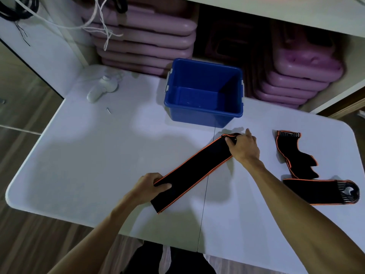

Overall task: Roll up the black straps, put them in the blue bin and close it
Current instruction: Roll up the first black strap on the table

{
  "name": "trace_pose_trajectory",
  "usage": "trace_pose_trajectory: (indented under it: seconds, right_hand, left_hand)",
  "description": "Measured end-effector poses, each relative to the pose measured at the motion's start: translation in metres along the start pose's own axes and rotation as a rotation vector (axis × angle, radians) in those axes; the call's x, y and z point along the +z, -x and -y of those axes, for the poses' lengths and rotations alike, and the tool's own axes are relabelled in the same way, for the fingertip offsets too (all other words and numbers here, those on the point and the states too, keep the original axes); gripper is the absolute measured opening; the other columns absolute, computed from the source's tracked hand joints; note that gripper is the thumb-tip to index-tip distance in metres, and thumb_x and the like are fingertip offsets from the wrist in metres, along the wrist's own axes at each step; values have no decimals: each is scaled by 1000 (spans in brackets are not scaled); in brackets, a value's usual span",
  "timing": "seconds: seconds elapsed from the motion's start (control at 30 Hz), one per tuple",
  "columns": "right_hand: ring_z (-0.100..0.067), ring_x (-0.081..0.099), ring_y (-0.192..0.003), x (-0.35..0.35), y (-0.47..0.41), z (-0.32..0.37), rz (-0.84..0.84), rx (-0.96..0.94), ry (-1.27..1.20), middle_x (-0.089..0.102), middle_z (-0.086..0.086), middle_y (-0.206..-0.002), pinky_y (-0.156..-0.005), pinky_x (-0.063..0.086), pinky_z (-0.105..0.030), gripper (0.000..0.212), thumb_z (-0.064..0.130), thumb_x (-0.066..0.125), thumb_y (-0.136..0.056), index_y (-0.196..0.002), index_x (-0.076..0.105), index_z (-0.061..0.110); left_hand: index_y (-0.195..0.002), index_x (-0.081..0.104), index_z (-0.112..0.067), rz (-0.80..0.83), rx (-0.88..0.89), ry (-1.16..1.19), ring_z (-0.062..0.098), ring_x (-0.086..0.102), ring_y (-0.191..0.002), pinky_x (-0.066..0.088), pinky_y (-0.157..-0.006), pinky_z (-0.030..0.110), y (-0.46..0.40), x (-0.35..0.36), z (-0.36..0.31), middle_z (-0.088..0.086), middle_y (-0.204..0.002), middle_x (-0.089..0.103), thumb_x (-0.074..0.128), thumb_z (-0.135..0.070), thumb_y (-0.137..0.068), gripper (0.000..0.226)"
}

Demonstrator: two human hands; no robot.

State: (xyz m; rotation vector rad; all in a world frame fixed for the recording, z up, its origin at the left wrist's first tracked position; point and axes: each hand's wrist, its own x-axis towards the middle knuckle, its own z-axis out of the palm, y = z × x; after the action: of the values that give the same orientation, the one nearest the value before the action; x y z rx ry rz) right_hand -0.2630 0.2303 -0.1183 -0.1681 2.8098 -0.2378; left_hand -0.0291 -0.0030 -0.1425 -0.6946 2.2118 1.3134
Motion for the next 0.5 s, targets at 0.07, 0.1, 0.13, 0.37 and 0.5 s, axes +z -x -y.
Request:
trace_pose_trajectory:
  seconds: [0.07,0.1,0.13,0.37,0.5]
  right_hand:
    - [-38,30,-141,2,4,2,5,-13,33,22,-18,-159,-98,45,-54,51,51,48,-95,-110,65,5]
    - [-38,26,-142,5,6,2,2,-21,56,19,-19,-160,-100,43,-55,51,50,48,-96,-113,64,4]
    - [-38,23,-144,7,9,3,-8,-28,75,17,-19,-160,-101,42,-55,51,48,47,-97,-117,63,4]
    - [-39,-1,-150,33,31,12,-117,-31,110,0,-21,-162,-112,24,-61,75,57,35,-97,-146,33,0]
    - [-36,-10,-150,48,32,9,-58,35,97,-13,-18,-162,-113,13,-65,89,67,27,-93,-153,16,2]
  left_hand:
    - [-92,69,-17,48,-23,71,20,69,-82,54,-77,39,-1,-2,-2,3,-86,73,65,-28,-83,15]
    - [-93,70,-16,62,-33,93,23,70,-86,54,-83,42,-1,-4,-2,6,-89,74,64,-23,-83,14]
    - [-94,70,-14,70,-34,101,25,70,-88,53,-85,43,-1,-5,-1,9,-91,75,63,-20,-83,15]
    - [-91,71,-12,34,-12,142,31,69,-88,53,-79,42,-3,-1,3,14,-89,74,66,-19,-83,12]
    - [-94,69,-14,46,-16,123,27,69,-89,53,-80,41,0,-2,2,10,-90,74,63,-19,-84,13]
